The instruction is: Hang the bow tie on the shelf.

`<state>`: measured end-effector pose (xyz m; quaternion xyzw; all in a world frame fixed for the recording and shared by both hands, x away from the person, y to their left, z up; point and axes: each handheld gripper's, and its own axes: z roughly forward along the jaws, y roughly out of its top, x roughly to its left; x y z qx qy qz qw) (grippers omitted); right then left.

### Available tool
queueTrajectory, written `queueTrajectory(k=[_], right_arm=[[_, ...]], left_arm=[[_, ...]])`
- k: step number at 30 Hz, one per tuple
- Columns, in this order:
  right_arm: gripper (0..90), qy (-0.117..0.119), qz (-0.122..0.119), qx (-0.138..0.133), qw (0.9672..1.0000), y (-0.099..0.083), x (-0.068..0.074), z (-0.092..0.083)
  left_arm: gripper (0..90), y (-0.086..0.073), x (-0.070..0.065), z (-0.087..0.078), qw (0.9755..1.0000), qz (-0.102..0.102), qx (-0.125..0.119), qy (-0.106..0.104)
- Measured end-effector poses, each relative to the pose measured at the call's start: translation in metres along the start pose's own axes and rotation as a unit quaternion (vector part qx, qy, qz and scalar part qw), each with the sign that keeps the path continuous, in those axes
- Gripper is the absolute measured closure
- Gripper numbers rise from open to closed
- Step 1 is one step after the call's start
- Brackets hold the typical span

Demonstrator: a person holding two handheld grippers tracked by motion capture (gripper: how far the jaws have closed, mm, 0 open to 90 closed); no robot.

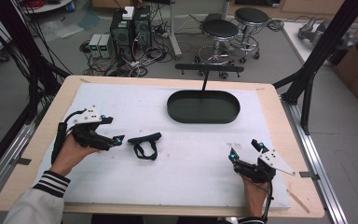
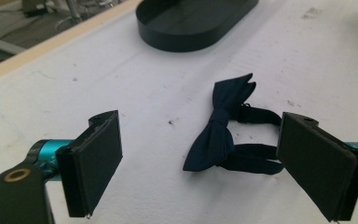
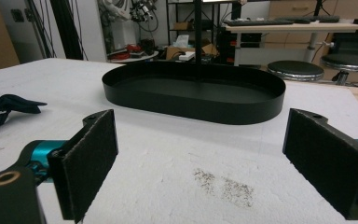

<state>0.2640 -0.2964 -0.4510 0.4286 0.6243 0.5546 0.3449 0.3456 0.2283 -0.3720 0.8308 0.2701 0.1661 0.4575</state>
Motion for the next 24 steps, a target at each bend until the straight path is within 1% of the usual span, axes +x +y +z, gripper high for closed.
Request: queueTrajectory(k=[2,4,6,8,11,13,15,17,18,20,21,22,24], right_arm=[[9.2,-0.001,0.002,0.001,1.0000,0.000,0.000,0.000],[9.2,-0.001,0.004,0.000,1.0000,0.000,0.000,0.000],[9.2,-0.002,0.006,0.000,1.0000,0.000,-0.001,0.000],[9.2,-0.002,0.006,0.000,1.0000,0.000,-0.001,0.000],[9.2,-0.001,0.006,0.000,1.0000,0.000,-0.001,0.000],[9.2,0.000,0.003,-0.003,1.0000,0.000,0.000,-0.001],[9.2,-0.001,0.002,-0.003,1.0000,0.000,0.000,-0.001],[9.2,0.000,0.000,-0.004,1.0000,0.000,0.000,-0.001],[9.2,0.000,0.000,-0.004,1.0000,0.000,0.000,-0.001],[9.2,-0.001,0.000,-0.005,1.0000,0.000,0.000,-0.001],[9.2,-0.001,0.001,-0.006,1.0000,0.000,0.000,-0.001],[9.2,-0.001,0.000,-0.006,1.0000,0.000,0.000,-0.001],[9.2,0.000,0.002,-0.006,1.0000,0.000,0.000,-0.001]], left_arm=[[14.8,0.002,0.000,0.006,0.9999,0.003,0.016,-0.006],[14.9,0.004,-0.001,0.012,0.9991,0.010,0.039,-0.009],[15.3,0.006,-0.003,0.018,0.9977,0.020,0.064,-0.013],[16.3,0.008,-0.005,0.024,0.9960,0.032,0.082,-0.014],[20.0,0.008,-0.007,0.031,0.9942,0.042,0.097,-0.021],[22.7,0.007,-0.008,0.035,0.9930,0.048,0.106,-0.020],[24.2,0.005,-0.009,0.040,0.9906,0.056,0.124,-0.018],[25.8,0.004,-0.009,0.043,0.9892,0.055,0.135,-0.019],[26.7,0.003,-0.009,0.045,0.9882,0.058,0.140,-0.018],[30.3,0.002,-0.009,0.047,0.9877,0.059,0.144,-0.015],[32.6,0.002,-0.010,0.049,0.9871,0.065,0.146,-0.013],[32.8,0.001,-0.010,0.050,0.9863,0.068,0.150,-0.010],[34.7,0.000,-0.009,0.052,0.9851,0.071,0.156,-0.013]])
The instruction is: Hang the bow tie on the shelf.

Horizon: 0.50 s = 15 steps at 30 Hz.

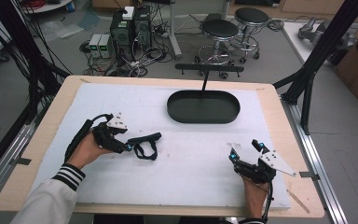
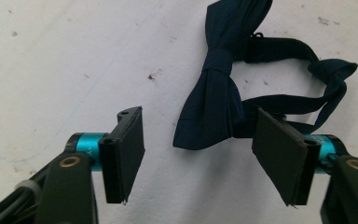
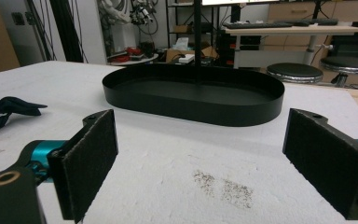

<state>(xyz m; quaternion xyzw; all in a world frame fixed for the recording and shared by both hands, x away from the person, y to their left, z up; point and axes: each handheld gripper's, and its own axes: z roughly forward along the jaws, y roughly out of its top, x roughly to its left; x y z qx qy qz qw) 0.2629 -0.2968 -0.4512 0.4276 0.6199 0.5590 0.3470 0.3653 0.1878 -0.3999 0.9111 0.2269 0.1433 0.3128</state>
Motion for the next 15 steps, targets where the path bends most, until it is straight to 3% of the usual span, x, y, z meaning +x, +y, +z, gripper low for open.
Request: queueTrajectory(k=[7,15], right_arm=[[9.2,0.000,0.001,-0.001,1.0000,0.000,-0.001,0.000],[9.2,0.000,0.001,-0.001,1.0000,0.000,-0.001,0.000]], left_arm=[[39.9,0.000,-0.004,0.010,0.9992,0.033,0.021,0.009],[51.3,-0.001,-0.006,0.018,0.9986,0.039,0.034,0.009]])
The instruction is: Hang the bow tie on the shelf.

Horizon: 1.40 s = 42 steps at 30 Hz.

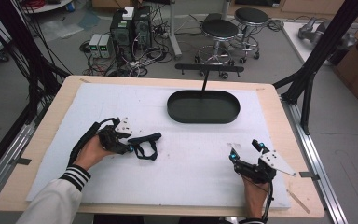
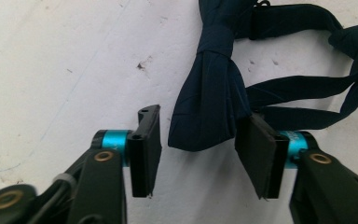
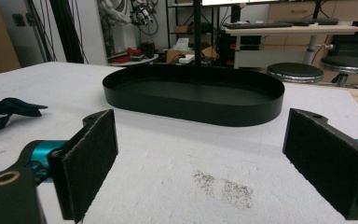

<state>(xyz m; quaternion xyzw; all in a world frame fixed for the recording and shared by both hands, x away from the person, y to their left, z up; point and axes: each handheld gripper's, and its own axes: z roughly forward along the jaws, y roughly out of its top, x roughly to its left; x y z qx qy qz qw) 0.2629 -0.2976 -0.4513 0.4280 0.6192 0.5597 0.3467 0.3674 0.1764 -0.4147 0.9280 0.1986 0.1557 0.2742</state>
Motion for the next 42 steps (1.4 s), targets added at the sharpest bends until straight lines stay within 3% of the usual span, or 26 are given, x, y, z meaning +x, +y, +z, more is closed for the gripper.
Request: queueTrajectory(k=[7,11,16,28,34,37,42], right_arm=[[9.2,0.000,0.001,0.000,1.0000,0.000,0.000,0.000],[9.2,0.000,0.001,0.000,1.0000,0.000,0.000,0.000],[9.2,0.000,0.001,0.000,1.0000,0.000,0.000,0.000],[9.2,0.000,0.003,0.000,1.0000,0.000,0.000,0.000],[9.2,0.001,0.004,0.000,1.0000,0.000,-0.001,0.000],[9.2,0.001,0.004,0.000,1.0000,0.000,-0.001,0.000],[9.2,0.001,0.006,0.001,1.0000,0.000,0.000,0.000]], left_arm=[[68.2,0.001,0.001,0.003,0.9999,0.011,-0.001,0.000],[73.1,-0.001,0.001,0.006,0.9999,-0.006,-0.008,-0.006],[81.3,-0.001,0.001,0.004,0.9999,-0.005,-0.014,-0.005],[84.0,-0.001,0.003,0.000,0.9990,-0.032,-0.032,-0.005],[84.9,0.002,0.005,-0.010,0.9947,-0.065,-0.079,0.015],[84.9,0.002,0.006,-0.014,0.9937,-0.061,-0.092,0.022],[84.9,0.007,0.005,-0.022,0.9877,-0.065,-0.140,0.027]])
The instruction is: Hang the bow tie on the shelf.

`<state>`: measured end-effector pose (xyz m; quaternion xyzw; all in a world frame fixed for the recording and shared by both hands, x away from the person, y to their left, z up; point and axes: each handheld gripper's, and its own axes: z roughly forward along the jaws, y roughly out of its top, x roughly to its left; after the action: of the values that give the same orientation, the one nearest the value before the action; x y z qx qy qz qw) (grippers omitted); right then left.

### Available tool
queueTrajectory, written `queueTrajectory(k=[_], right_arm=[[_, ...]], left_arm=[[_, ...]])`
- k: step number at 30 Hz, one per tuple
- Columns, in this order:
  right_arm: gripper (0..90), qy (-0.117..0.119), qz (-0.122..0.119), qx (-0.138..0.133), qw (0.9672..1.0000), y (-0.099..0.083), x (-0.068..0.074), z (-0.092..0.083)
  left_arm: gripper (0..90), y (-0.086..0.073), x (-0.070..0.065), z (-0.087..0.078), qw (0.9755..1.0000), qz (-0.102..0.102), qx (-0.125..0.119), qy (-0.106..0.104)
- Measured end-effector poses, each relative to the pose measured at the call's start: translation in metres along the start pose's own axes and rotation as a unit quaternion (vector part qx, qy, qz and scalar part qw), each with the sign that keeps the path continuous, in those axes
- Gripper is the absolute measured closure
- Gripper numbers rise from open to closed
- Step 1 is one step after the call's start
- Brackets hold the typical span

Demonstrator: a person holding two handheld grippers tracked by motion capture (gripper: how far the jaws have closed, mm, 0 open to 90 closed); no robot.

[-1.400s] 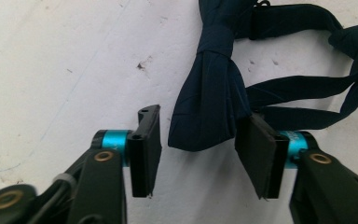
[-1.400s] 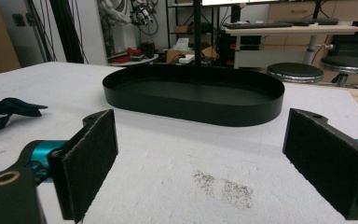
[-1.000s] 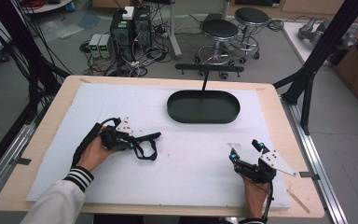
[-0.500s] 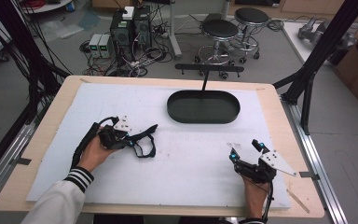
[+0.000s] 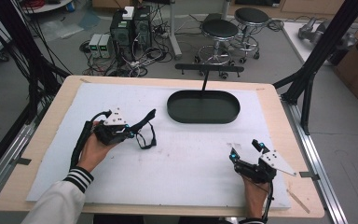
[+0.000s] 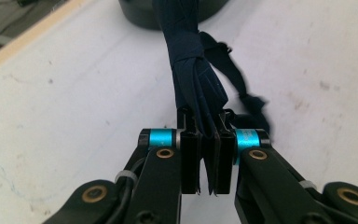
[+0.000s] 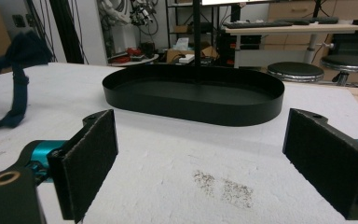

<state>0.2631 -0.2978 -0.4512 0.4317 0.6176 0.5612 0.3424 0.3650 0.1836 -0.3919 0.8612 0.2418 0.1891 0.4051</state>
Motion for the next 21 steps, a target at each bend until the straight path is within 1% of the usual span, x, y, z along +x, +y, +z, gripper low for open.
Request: queueTrajectory(k=[1,2,3,5,6,8,10,12,13,15,16,19,21], right_arm=[[9.2,0.000,-0.001,0.000,1.0000,0.000,0.000,0.000],[9.2,0.000,-0.003,-0.001,1.0000,0.000,0.000,0.000],[9.2,0.000,-0.004,-0.001,1.0000,0.000,0.000,0.000],[9.2,-0.001,-0.003,-0.001,1.0000,0.000,0.000,0.000],[9.2,0.000,-0.003,-0.001,1.0000,0.000,0.000,0.000],[9.2,0.000,-0.001,0.000,1.0000,0.000,0.000,0.000],[9.2,0.000,-0.002,-0.001,1.0000,0.000,0.000,0.000],[9.2,0.000,-0.002,-0.001,1.0000,0.000,-0.001,0.000],[9.2,0.000,-0.001,0.000,1.0000,0.000,-0.001,0.000],[9.2,0.000,-0.001,0.000,1.0000,0.000,-0.001,0.000],[9.2,0.000,-0.001,0.000,1.0000,0.000,-0.001,0.000],[9.2,0.000,-0.001,0.000,1.0000,0.000,-0.001,0.000],[9.2,0.000,0.002,-0.001,1.0000,0.000,-0.001,0.000]], left_arm=[[84.9,0.002,0.001,-0.001,0.9999,-0.008,-0.012,-0.004],[84.9,0.002,0.001,-0.001,0.9998,-0.012,-0.016,-0.008],[84.8,0.003,0.001,-0.001,0.9997,-0.014,-0.018,-0.008],[84.9,0.004,0.001,0.000,0.9996,-0.012,-0.024,-0.005],[84.9,0.004,0.001,0.000,0.9994,-0.017,-0.029,-0.007],[84.9,0.006,0.001,0.000,0.9991,-0.018,-0.038,-0.005],[84.9,0.008,0.001,0.000,0.9986,-0.024,-0.047,-0.006],[84.9,0.011,0.001,0.000,0.9982,-0.026,-0.055,-0.006],[84.9,0.012,0.001,-0.001,0.9977,-0.028,-0.061,-0.007],[84.9,0.016,0.001,-0.001,0.9963,-0.040,-0.076,-0.008],[84.9,0.017,0.001,-0.001,0.9959,-0.044,-0.079,-0.009],[84.9,0.024,0.000,0.000,0.9949,-0.045,-0.090,-0.009],[85.0,0.028,0.001,0.000,0.9936,-0.049,-0.101,-0.014]])
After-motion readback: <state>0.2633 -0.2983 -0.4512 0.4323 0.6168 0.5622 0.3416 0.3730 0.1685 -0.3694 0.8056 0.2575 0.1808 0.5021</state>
